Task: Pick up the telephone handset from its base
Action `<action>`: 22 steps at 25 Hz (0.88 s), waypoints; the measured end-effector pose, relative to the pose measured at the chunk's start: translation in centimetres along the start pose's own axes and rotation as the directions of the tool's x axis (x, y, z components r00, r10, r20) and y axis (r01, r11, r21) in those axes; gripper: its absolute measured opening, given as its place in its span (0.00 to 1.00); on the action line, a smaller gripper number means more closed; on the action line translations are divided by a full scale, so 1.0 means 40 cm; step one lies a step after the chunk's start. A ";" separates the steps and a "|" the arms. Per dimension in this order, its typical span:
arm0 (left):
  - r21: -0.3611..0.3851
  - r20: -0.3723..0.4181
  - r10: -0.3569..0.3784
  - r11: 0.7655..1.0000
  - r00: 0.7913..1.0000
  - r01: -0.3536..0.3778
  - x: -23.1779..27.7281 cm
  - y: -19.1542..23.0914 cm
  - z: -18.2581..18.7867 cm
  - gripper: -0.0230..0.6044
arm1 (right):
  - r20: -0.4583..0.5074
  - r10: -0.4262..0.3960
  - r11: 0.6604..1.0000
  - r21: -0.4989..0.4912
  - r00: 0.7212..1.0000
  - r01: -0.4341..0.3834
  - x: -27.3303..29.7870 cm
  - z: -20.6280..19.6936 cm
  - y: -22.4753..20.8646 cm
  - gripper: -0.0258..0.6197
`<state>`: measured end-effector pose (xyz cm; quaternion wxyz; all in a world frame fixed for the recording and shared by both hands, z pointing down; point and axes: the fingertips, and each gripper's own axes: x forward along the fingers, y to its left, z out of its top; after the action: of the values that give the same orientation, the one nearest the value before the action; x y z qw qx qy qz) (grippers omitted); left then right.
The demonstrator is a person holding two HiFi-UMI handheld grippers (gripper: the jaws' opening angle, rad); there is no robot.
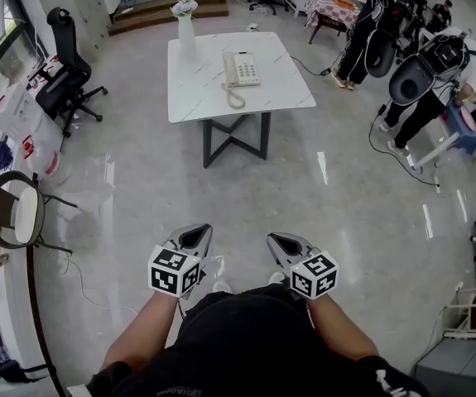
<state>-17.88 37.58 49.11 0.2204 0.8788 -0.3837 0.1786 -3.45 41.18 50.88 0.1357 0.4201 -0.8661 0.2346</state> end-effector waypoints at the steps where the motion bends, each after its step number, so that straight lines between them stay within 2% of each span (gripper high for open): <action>1: 0.002 -0.005 -0.003 1.000 1.000 0.003 -0.006 0.003 -0.009 0.04 | -0.001 -0.002 1.000 0.002 1.000 0.002 0.002 -0.005 0.009 0.04; 9: -0.013 -0.028 -0.023 1.000 0.999 0.022 -0.023 0.028 -0.061 0.04 | -0.031 -0.008 1.000 -0.001 0.999 0.008 0.017 -0.044 0.053 0.04; 22: -0.031 -0.036 -0.008 0.999 0.999 0.007 0.060 0.058 -0.036 0.04 | -0.022 0.017 1.000 -0.001 1.000 -0.017 0.081 0.008 -0.023 0.04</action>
<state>-18.28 35.49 52.07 0.2415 0.8733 -0.3792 0.1876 -4.72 38.39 52.28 0.1433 0.4099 -0.8683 0.2397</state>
